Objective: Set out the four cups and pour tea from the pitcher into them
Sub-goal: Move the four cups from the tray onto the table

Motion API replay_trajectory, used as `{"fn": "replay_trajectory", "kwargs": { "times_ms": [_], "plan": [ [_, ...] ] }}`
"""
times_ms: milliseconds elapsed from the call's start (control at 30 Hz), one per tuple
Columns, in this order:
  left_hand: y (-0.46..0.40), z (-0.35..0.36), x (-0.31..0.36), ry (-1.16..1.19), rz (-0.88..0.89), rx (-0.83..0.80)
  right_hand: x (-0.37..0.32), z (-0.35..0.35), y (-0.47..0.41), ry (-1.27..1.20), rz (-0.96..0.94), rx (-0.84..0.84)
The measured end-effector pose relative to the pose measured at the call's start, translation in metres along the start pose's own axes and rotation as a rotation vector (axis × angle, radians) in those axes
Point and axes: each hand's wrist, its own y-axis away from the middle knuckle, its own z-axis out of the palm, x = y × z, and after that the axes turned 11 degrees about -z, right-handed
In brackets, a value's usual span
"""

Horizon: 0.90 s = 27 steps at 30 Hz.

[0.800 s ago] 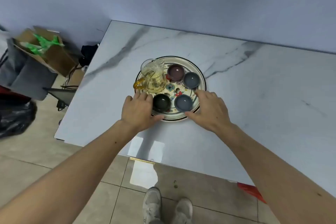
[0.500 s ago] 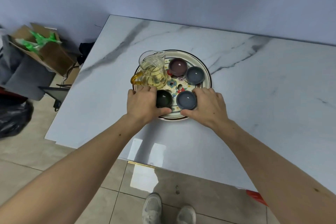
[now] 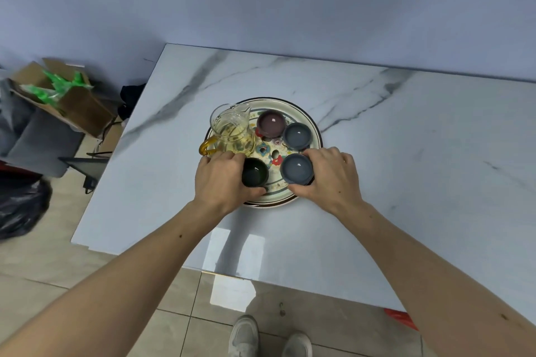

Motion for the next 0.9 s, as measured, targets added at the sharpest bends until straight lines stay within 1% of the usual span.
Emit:
{"fn": "replay_trajectory", "kwargs": {
  "times_ms": [167,267,367,533,667,900],
  "plan": [
    [0.005,-0.037,0.03,0.02,0.094,0.001,0.014,-0.043,0.019,-0.021,0.059,0.007],
    [0.005,-0.056,0.059,-0.021,0.161,0.009,0.027,-0.071,0.036,-0.033,0.109,0.032],
    [0.005,-0.068,0.093,-0.007,0.201,-0.009,0.049,-0.097,0.051,-0.041,0.173,0.057],
    [0.002,-0.074,0.158,0.01,0.271,-0.035,0.099,-0.132,0.08,-0.042,0.267,0.09],
    [0.003,-0.069,0.218,0.012,0.301,-0.04,0.152,-0.154,0.103,-0.036,0.303,0.083],
    [-0.004,-0.048,0.311,0.039,0.329,-0.069,0.245,-0.171,0.129,-0.021,0.369,0.068]
  ]
}}
